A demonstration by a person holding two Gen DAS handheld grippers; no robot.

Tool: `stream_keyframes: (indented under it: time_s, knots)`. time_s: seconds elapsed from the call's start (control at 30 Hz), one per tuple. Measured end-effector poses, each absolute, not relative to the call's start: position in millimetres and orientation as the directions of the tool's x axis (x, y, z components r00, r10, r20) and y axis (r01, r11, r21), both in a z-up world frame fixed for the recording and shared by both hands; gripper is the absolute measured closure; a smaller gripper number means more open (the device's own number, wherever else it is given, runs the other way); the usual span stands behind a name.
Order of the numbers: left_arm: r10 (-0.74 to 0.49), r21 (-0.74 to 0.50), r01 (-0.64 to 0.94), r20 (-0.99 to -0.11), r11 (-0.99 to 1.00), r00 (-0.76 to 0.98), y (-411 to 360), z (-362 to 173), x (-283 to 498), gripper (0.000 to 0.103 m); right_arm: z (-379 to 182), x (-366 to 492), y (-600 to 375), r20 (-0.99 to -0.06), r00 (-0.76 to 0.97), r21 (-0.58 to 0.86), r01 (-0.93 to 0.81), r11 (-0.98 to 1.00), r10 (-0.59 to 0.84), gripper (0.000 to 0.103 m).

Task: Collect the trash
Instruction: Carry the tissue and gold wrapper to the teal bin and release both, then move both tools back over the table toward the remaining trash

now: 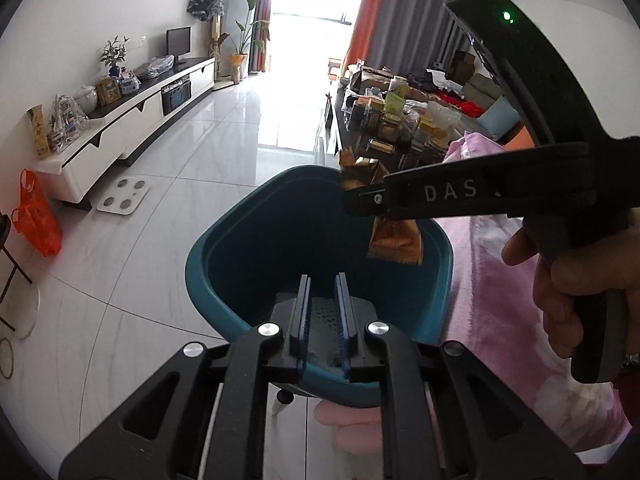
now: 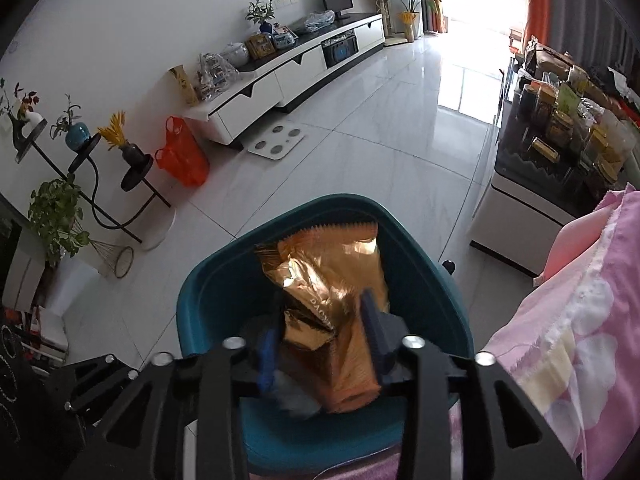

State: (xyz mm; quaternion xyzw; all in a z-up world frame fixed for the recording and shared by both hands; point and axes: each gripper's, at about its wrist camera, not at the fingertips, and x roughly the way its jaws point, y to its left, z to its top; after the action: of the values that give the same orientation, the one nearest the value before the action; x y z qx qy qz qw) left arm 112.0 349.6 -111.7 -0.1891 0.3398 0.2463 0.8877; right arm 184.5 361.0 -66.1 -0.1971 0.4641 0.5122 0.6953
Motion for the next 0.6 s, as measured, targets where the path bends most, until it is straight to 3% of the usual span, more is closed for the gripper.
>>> stream_keyframes:
  time_s: [0.07,0.13,0.4,0.6]
  knots:
    - [0.321,-0.165,-0.571,-0.688,0.804,0.651,350.5,-109.9,107.0,0.084,-65.6,187.0,360.3,-0.844,0.043,0.210,-0.892,0.402,0.535,0.060]
    - [0.333,-0.166,-0.578,-0.678,0.799,0.655,349.6,-106.4,103.4,0.076,-63.4,186.4,359.5,-0.840,0.050,0.208,-0.890,0.405,0.541,0.049]
    - [0.405,-0.151,-0.611,-0.623,0.777,0.670,346.9,-78.9,71.9,0.059,-46.4,179.4,351.0,-0.809,0.100,0.171,-0.903,0.395,0.580,0.042]
    - [0.458,-0.146,-0.635,-0.574,0.759,0.679,341.3,-55.4,39.9,0.043,-18.3,166.6,332.1,-0.754,0.215,0.068,-0.915,0.399,0.621,0.028]
